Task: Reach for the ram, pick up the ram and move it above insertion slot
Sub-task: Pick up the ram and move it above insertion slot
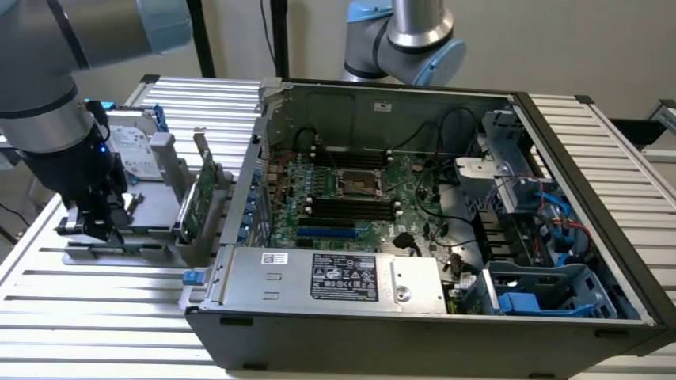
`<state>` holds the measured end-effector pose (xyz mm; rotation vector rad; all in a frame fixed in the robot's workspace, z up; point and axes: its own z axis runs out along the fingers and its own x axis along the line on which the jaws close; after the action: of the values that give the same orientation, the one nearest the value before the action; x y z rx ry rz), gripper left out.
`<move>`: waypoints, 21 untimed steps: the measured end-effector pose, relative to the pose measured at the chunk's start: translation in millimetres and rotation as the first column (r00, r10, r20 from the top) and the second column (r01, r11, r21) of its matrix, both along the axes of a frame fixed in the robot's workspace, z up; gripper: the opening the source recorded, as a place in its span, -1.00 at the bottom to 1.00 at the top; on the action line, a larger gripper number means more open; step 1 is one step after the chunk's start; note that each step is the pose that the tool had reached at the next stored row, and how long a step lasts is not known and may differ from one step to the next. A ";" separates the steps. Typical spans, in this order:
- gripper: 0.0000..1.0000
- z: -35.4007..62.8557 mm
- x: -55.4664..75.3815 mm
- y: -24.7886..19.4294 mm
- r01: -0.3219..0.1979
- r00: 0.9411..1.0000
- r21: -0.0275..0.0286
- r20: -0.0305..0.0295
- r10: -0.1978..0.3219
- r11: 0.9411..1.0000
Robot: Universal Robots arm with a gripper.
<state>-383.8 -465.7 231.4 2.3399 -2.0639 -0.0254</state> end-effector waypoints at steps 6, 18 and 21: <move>-0.15 -10.9 0.0 -3.2 0.000 1.000 0.000 0.000 0.000 1.000; -0.15 -27.9 -3.0 -1.2 0.000 1.000 0.000 0.000 0.000 1.000; -0.15 -29.4 -4.4 1.3 0.000 1.000 0.000 0.000 0.000 1.000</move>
<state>-388.2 -464.4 202.0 2.3399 -2.0639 -0.0254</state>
